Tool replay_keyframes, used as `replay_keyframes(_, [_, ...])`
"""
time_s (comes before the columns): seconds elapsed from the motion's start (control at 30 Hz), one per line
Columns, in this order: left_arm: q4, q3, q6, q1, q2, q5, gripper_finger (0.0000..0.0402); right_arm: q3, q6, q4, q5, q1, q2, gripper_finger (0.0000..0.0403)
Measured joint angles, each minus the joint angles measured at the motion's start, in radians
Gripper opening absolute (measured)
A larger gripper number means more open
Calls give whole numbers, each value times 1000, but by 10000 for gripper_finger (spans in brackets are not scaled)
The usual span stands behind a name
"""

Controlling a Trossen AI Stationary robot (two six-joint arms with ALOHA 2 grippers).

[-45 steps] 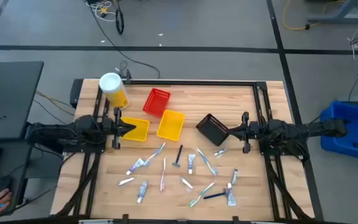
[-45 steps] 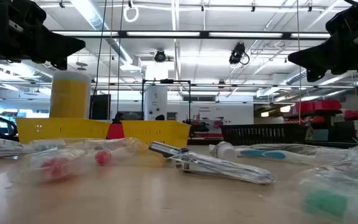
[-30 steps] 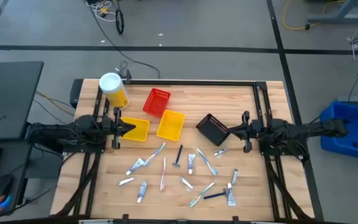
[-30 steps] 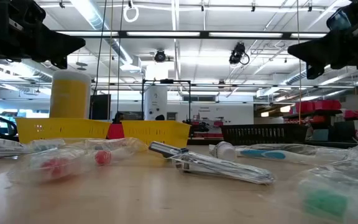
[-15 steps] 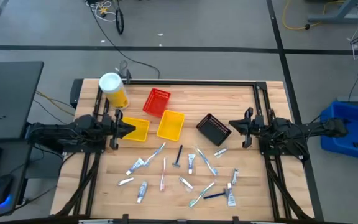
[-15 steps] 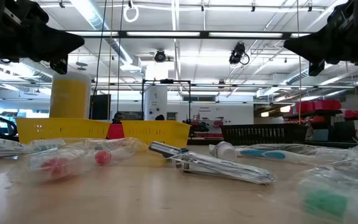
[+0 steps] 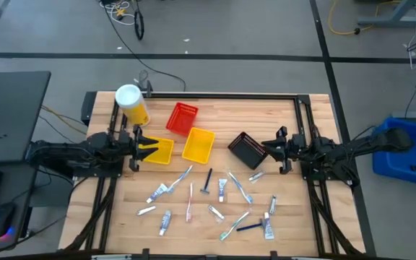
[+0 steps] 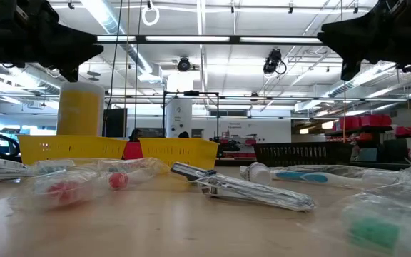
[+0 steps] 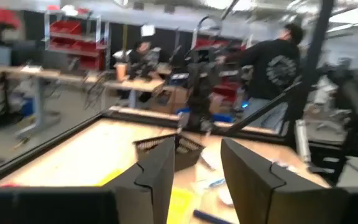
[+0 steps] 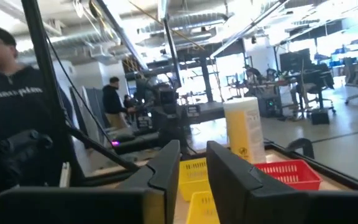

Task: Pick & Place Travel size toiletries
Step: Put the white toothpaste into the left yellow bin

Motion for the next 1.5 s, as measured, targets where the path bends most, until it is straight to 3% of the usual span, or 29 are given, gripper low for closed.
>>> replay_keyframes(0.17, [-2,53,-26,0,148,-34,147,117,-129,57,1,-1,189,125])
replay_keyframes(0.37, [-22,164,-52,-3,352,9,146,282,-180,50,0,-2,414,157])
replay_keyframes(0.5, [-180,300,-53,-35,470,45,146,341,-181,45,0,-2,552,180])
replay_keyframes(0.7, [-489,497,-150,-118,635,18,146,372,-180,46,0,-2,699,206])
replay_keyframes(0.9, [-601,577,-338,-242,766,27,145,372,-138,47,0,-2,770,213])
replay_keyframes(1.27, [-666,581,-728,-509,963,46,145,371,-80,46,-49,2,814,185])
replay_keyframes(1.5, [-725,581,-882,-589,1097,36,145,371,-58,45,-54,2,814,168])
